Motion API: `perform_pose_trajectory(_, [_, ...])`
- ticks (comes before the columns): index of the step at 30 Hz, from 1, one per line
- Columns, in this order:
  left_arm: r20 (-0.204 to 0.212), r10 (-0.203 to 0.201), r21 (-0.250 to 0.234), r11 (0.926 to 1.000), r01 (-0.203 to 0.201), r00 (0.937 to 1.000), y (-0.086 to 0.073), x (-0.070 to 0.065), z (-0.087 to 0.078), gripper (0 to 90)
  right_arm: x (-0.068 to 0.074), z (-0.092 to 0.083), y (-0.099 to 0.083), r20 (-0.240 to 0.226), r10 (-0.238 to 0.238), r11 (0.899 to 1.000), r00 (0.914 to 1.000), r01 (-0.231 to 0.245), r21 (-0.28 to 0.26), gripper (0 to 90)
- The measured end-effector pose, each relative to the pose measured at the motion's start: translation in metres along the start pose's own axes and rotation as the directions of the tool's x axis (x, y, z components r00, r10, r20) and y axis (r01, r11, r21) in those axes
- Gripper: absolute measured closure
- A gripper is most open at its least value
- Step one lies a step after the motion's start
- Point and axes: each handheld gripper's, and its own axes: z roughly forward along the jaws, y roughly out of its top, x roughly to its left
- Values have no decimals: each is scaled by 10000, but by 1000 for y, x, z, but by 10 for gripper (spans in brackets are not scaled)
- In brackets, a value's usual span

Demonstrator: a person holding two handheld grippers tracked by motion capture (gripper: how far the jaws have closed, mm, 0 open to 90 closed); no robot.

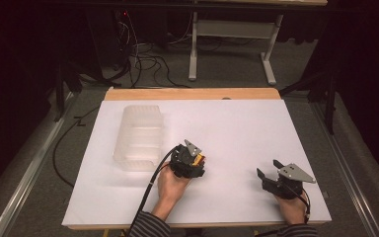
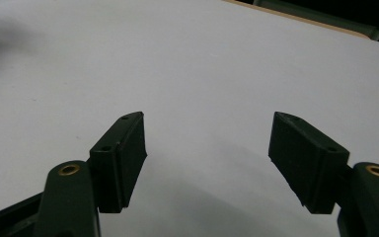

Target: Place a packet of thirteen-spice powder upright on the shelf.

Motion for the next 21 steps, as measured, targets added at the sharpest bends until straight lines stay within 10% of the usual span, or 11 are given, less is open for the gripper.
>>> perform_pose_trajectory(21, [602, 33, -714, 9974, 10, 9982, 14, -3, -28, 328, 0, 0, 0, -3, -31, 10000, 10000, 31, 7, 309])
